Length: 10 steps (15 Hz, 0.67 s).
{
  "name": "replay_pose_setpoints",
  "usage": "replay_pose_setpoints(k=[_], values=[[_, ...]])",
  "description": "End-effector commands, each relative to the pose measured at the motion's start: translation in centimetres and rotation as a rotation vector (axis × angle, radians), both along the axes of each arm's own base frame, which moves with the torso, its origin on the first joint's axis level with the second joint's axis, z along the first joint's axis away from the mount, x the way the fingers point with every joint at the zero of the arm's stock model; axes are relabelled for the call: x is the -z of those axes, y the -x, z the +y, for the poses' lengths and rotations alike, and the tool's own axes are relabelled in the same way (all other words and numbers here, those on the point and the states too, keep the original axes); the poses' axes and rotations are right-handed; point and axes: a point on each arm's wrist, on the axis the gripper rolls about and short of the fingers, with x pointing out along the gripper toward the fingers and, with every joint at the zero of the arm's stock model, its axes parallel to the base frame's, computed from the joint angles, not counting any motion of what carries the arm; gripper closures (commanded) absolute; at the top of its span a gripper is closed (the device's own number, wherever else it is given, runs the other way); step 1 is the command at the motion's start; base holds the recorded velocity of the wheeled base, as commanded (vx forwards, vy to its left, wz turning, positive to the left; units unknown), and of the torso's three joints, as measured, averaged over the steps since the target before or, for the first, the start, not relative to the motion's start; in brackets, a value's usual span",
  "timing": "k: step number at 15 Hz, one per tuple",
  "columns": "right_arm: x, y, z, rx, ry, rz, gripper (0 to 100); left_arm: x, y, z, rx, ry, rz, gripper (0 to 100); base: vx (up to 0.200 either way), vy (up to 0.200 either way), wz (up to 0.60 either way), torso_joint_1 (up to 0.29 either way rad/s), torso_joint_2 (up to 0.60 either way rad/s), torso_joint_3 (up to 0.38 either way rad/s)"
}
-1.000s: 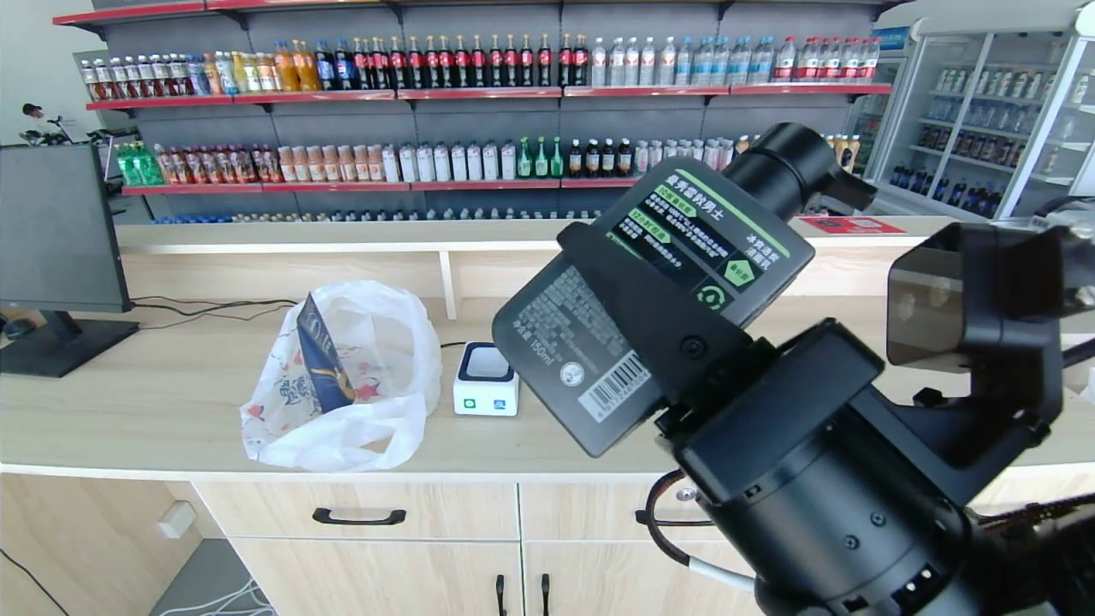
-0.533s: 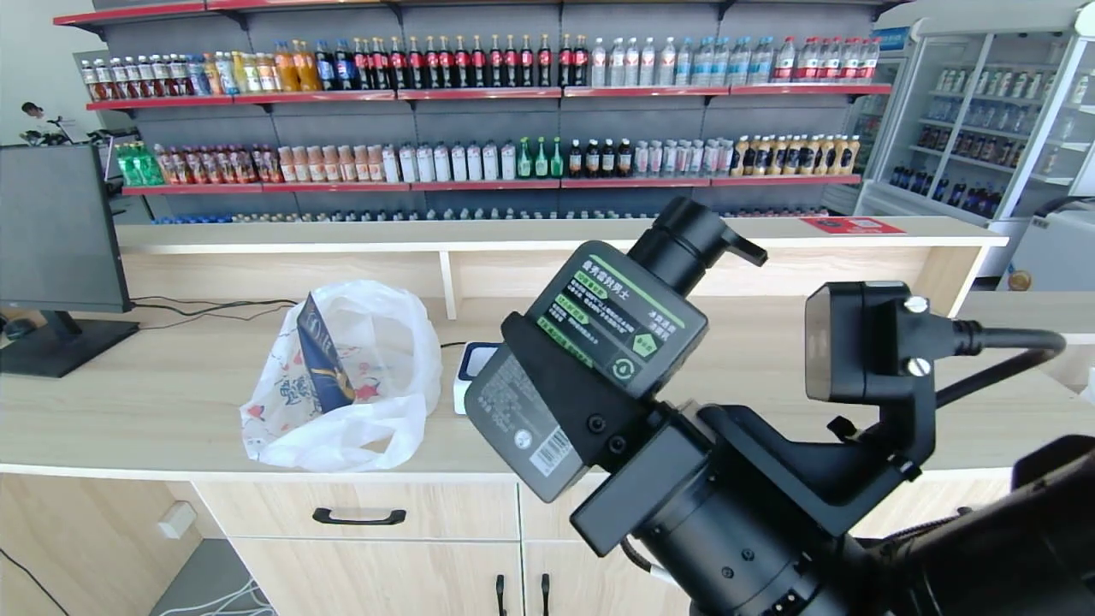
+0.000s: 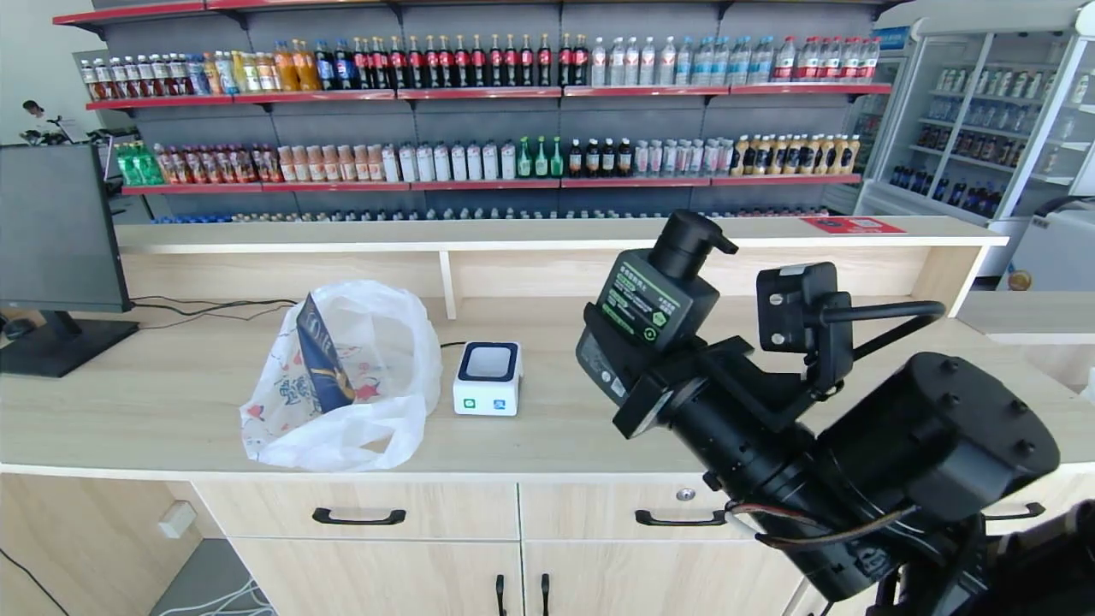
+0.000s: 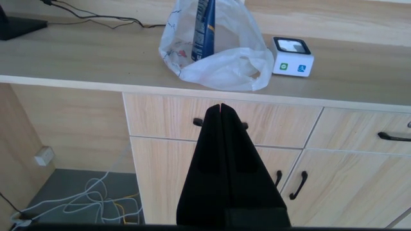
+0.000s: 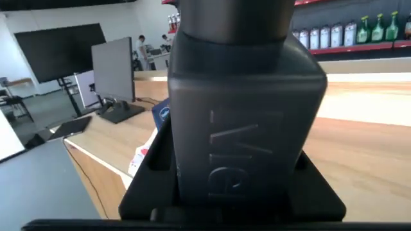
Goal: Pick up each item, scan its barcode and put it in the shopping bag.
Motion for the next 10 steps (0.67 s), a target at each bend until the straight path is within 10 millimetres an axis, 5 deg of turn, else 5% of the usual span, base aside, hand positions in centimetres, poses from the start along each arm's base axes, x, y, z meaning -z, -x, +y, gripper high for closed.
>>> replay_pose_setpoints(k=[1,4,8,10], values=[[0.4,-1.3,-1.2,0.067,0.042,-0.010,100,0.0,0.0,0.0,-0.001,0.000,0.000,100,0.000,0.000,0.00,0.000,0.00,0.000],[0.9,-3.1,-2.8,0.150,0.059,0.001,100,0.0,0.0,0.0,-0.001,0.000,0.000,100,0.000,0.000,0.00,0.000,0.00,0.000],[2.4,-6.8,-7.4,0.349,0.094,0.049,100,0.0,0.0,0.0,-0.001,0.000,0.000,100,0.000,0.000,0.00,0.000,0.00,0.000],[3.0,-7.1,-7.2,0.347,0.099,0.063,100,0.0,0.0,0.0,-0.001,0.002,0.000,100,-0.100,0.000,0.00,-0.001,0.00,0.001]])
